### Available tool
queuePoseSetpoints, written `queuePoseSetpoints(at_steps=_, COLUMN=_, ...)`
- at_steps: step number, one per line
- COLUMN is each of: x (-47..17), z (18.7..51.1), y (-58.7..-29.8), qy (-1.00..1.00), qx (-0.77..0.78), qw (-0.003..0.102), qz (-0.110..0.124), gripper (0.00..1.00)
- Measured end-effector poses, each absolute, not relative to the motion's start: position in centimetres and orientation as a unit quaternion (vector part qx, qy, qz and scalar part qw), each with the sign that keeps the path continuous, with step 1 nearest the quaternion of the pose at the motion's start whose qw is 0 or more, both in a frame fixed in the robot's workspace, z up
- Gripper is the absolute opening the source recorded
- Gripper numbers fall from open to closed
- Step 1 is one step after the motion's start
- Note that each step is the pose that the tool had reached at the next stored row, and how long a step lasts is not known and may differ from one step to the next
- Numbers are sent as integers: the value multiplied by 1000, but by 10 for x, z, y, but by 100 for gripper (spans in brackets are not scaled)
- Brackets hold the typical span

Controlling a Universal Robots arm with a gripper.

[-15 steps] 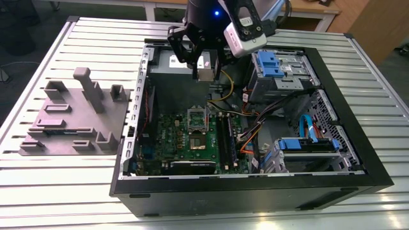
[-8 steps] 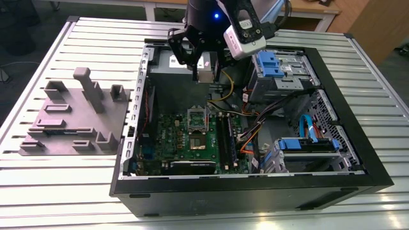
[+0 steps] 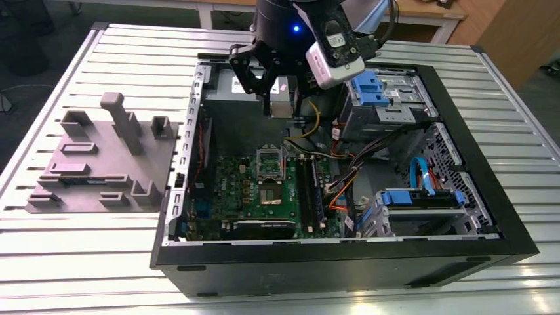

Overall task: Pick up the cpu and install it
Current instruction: 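Place the cpu into insertion slot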

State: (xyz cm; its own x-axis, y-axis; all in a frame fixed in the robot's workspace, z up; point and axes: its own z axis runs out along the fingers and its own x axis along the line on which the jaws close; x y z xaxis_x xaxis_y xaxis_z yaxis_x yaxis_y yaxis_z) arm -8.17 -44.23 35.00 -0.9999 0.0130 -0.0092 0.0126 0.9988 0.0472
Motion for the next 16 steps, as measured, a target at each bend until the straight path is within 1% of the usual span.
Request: queuePoseSetpoints(at_steps=16, x=-82, z=347, y=-444, qy=1000, qx=6, qw=5, qz=24, gripper=47)
